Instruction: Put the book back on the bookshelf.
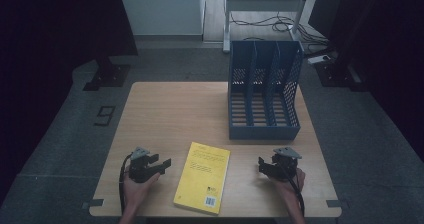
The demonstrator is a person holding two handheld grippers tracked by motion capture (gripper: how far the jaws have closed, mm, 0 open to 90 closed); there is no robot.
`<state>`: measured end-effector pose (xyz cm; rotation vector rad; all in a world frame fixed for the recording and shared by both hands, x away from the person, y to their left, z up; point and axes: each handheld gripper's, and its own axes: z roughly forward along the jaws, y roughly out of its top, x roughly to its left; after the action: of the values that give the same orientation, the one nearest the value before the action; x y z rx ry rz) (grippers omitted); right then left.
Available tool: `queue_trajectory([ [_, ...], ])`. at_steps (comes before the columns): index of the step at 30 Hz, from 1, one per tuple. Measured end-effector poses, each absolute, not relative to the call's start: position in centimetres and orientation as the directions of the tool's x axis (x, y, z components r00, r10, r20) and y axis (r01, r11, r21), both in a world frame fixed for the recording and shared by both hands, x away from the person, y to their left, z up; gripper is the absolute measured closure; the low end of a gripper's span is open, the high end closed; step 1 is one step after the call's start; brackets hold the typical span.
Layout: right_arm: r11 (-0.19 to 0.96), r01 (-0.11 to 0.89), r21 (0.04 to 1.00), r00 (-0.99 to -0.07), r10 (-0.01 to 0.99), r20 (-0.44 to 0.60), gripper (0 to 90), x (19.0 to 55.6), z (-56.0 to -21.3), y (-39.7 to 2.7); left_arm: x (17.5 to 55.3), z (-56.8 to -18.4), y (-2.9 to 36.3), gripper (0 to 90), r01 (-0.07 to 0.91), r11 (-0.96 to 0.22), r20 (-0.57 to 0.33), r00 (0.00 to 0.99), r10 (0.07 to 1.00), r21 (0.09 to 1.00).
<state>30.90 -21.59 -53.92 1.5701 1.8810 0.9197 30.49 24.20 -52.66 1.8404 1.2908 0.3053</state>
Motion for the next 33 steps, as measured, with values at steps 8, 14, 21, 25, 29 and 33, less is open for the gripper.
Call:
queue_trajectory([
  [8, 0.094, 0.607, 0.789, -0.214, 0.976, 0.048, 14.4, 30.4, -53.0, -20.6, 30.1, -52.3, 23.8, 36.0, 0.649, -0.100, -0.297, 0.472, 0.830, 0.754],
  [14, 0.095, 0.597, 0.797, -0.247, 0.966, 0.070, 15.4, 30.3, -52.6, -19.4, 30.1, -52.0, 23.4, 36.4, 0.639, -0.115, -0.289, 0.492, 0.821, 0.761],
  [21, 0.105, 0.583, 0.806, -0.275, 0.959, 0.074, 16.1, 30.0, -52.3, -18.2, 30.0, -51.9, 22.7, 36.1, 0.634, -0.128, -0.289, 0.512, 0.809, 0.762],
  [25, 0.121, 0.586, 0.801, -0.303, 0.950, 0.078, 16.2, 30.0, -52.4, -17.2, 29.9, -51.9, 22.4, 35.7, 0.632, -0.138, -0.288, 0.522, 0.803, 0.762],
  [29, 0.125, 0.583, 0.803, -0.322, 0.943, 0.088, 16.5, 29.9, -52.4, -16.4, 30.0, -51.9, 22.3, 35.6, 0.633, -0.138, -0.289, 0.523, 0.802, 0.762],
  [33, 0.135, 0.585, 0.800, -0.355, 0.929, 0.103, 16.9, 29.7, -52.6, -15.3, 29.8, -51.5, 22.2, 36.2, 0.618, -0.124, -0.294, 0.529, 0.796, 0.777],
])
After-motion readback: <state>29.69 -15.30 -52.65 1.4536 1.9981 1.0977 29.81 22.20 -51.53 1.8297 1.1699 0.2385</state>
